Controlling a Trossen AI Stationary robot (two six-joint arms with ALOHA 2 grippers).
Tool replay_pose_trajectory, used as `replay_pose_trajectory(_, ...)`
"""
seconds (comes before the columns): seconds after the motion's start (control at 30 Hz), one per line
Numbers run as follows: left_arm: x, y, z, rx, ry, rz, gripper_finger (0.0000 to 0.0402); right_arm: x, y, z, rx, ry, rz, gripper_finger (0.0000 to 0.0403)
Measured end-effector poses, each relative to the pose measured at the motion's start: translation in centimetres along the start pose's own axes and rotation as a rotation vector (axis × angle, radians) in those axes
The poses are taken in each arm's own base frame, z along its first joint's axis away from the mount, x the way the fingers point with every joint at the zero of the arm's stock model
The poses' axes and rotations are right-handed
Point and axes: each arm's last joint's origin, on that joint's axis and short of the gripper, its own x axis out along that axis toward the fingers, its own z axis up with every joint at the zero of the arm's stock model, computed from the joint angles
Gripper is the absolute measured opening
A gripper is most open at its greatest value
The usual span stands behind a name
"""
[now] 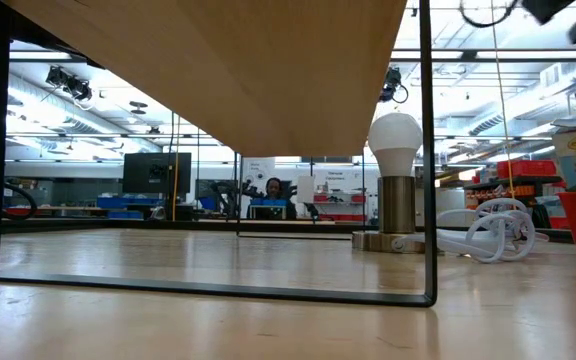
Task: Pick & Place Office Desk Supplies
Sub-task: Put the bag of crayons into the red bin
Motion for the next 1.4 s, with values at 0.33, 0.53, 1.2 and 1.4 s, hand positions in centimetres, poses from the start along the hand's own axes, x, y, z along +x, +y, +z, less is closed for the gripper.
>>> replay_pose_trajectory(0.33, 0.0, 0.0, 0.0, 0.0, 0.0, 0.0, 0.005, 0.1, 1.1, -1.5, -0.103, 0.164, 0.124, 0.0)
replay_pose_trajectory(0.53, 0.0, 0.0, 0.0, 0.0, 0.0, -0.001, 0.005, 1.8, 0.6, -1.3, -0.165, 0.233, 0.112, 0.0)
replay_pose_trajectory(1.2, 0.0, 0.0, 0.0, 0.002, 0.002, -0.001, 0.005, 6.6, -2.1, 0.4, -0.553, 0.308, 0.103, 0.0)
replay_pose_trajectory(1.4, 0.0, -0.1, -0.3, 0.01, 0.022, -0.006, 0.005, 6.8, -2.6, 1.4, -0.616, 0.299, 0.108, 0.0)
